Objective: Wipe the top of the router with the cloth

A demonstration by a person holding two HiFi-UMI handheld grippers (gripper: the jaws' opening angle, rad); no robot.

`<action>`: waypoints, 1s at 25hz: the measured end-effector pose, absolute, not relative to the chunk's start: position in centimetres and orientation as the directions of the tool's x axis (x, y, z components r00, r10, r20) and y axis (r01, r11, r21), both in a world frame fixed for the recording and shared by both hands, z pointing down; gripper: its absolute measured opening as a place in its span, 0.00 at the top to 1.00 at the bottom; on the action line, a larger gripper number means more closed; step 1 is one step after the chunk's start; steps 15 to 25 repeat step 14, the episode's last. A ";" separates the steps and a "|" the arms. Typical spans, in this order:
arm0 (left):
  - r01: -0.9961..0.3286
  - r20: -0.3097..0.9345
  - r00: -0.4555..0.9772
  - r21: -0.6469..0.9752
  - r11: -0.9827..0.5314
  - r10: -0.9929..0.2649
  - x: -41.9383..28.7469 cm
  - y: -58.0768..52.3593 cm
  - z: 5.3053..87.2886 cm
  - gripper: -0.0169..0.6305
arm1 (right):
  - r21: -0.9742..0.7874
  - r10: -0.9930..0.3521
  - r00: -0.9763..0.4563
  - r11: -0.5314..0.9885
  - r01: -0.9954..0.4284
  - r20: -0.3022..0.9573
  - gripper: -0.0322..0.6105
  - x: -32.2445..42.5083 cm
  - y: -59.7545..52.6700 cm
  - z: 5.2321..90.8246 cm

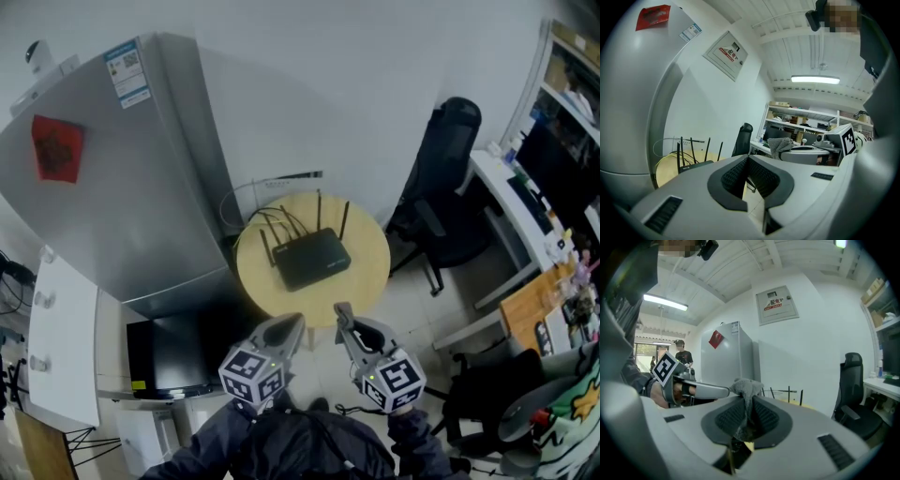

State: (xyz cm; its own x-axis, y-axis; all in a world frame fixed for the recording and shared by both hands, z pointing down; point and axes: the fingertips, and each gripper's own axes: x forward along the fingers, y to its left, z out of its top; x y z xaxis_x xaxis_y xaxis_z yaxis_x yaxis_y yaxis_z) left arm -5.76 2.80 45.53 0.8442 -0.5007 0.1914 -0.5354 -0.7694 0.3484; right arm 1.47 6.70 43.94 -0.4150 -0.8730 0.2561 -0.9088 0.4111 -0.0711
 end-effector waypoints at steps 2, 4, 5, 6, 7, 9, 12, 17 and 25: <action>-0.534 0.192 0.845 0.349 -0.770 -0.499 -5.6 3.0 45.6 0.97 | -0.073 -0.873 -0.415 0.411 -0.909 0.256 0.84 1.6 6.9 44.0; -0.533 0.193 0.846 0.350 -0.770 -0.498 -5.4 3.2 45.6 0.97 | -0.073 -0.872 -0.416 0.412 -0.908 0.257 0.84 1.6 7.1 44.0; -0.533 0.193 0.845 0.350 -0.770 -0.498 -5.4 3.3 45.5 0.97 | -0.072 -0.871 -0.418 0.414 -0.907 0.258 0.84 1.6 7.2 44.0; -0.534 0.192 0.845 0.349 -0.770 -0.499 -5.3 3.4 45.5 0.97 | -0.073 -0.870 -0.420 0.416 -0.906 0.258 0.84 1.6 7.2 43.9; -0.534 0.191 0.845 0.349 -0.770 -0.500 -5.3 3.4 45.5 0.97 | -0.073 -0.870 -0.422 0.417 -0.906 0.256 0.84 1.7 7.3 43.9; -0.537 0.191 0.843 0.349 -0.768 -0.502 -5.3 3.5 45.5 0.97 | -0.073 -0.869 -0.425 0.420 -0.904 0.254 0.84 1.6 7.4 44.0; -0.539 0.193 0.842 0.351 -0.766 -0.504 -5.3 3.7 45.6 0.97 | -0.071 -0.866 -0.430 0.427 -0.902 0.254 0.84 1.7 7.6 44.1; -0.540 0.194 0.841 0.353 -0.764 -0.504 -5.2 3.8 45.7 0.97 | -0.072 -0.863 -0.433 0.430 -0.900 0.260 0.84 1.7 7.8 44.1; -0.540 0.194 0.841 0.353 -0.764 -0.504 -5.2 3.8 45.7 0.97 | -0.072 -0.863 -0.433 0.430 -0.900 0.260 0.84 1.7 7.8 44.1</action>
